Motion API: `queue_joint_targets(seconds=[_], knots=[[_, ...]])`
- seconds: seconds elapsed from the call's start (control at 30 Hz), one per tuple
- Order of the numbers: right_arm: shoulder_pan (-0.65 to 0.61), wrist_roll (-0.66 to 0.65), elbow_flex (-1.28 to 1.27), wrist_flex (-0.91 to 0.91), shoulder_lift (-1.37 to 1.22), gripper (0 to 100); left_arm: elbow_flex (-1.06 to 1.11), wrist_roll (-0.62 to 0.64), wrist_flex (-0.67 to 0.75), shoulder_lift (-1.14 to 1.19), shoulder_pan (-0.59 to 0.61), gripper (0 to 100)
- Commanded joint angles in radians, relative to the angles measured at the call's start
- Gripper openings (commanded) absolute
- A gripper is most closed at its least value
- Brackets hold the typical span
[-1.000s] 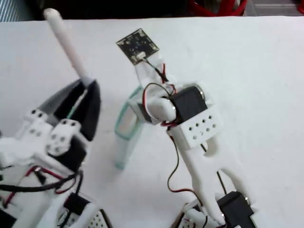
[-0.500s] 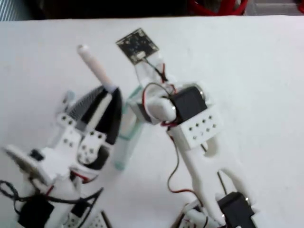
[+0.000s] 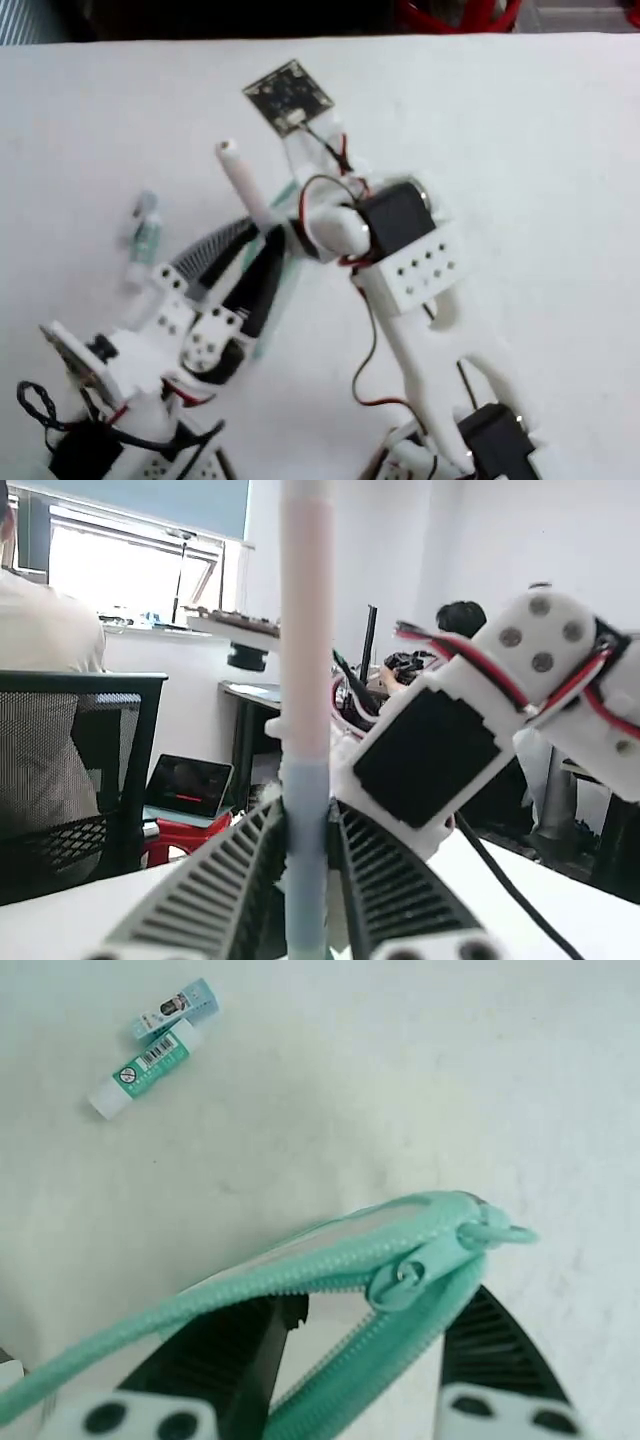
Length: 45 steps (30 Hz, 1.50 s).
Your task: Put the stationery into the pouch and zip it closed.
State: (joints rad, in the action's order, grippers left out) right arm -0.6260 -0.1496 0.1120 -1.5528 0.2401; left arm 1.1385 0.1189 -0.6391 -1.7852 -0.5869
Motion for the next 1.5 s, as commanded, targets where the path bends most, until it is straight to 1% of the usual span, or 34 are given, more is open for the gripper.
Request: queue_joint_targets(seconds=[0.0, 0.13, 0.3, 0.33, 0.37, 0.47, 0.5, 0.63, 0.8, 0.9, 1.03, 1.17, 1.27, 1.33, 1.47], knots=[[-0.005, 0.009, -0.006, 0.004, -0.001, 19.4, 0.000, -0.006, -0.037, -0.004, -0.002, 2], [-0.005, 0.009, -0.006, 0.004, -0.002, 19.4, 0.000, -0.089, -0.041, -0.005, 0.067, 2], [-0.005, 0.009, -0.006, 0.004, -0.001, 19.4, 0.015, -0.092, -0.063, -0.004, 0.073, 3], [-0.005, 0.009, -0.006, 0.004, -0.001, 19.4, 0.018, -0.092, -0.078, -0.004, 0.073, 4], [-0.005, 0.009, -0.006, 0.004, -0.001, 19.4, 0.017, -0.092, -0.098, -0.004, 0.073, 8], [-0.005, 0.009, -0.006, 0.004, -0.002, 19.4, 0.014, -0.080, -0.166, -0.005, 0.074, 24], [-0.005, 0.009, -0.006, 0.004, -0.004, 19.4, 0.003, -0.063, -0.187, -0.005, 0.077, 25], [-0.005, 0.009, -0.006, 0.007, -0.008, 19.4, -0.087, -0.044, -0.261, -0.005, 0.076, 23], [-0.005, 0.009, -0.006, 0.007, -0.008, 19.4, -0.203, -0.049, -0.278, -0.005, 0.101, 23], [-0.005, 0.009, -0.006, 0.005, -0.008, 19.4, -0.252, -0.049, -0.281, -0.004, 0.208, 23], [-0.005, 0.009, -0.006, 0.005, -0.010, 19.4, -0.293, -0.049, -0.281, -0.001, 0.412, 23], [-0.005, 0.009, -0.006, 0.005, -0.010, 19.4, -0.284, -0.064, -0.293, 0.004, 0.633, 24], [-0.005, 0.009, -0.006, 0.007, -0.010, 19.4, -0.264, -0.215, -0.367, 0.004, 0.771, 24], [-0.005, 0.009, -0.006, 0.007, -0.010, 19.4, -0.226, -0.315, -0.411, 0.004, 0.839, 24], [-0.005, 0.009, -0.006, 0.008, -0.010, 19.4, -0.143, -0.420, -0.405, 0.031, 0.951, 24]])
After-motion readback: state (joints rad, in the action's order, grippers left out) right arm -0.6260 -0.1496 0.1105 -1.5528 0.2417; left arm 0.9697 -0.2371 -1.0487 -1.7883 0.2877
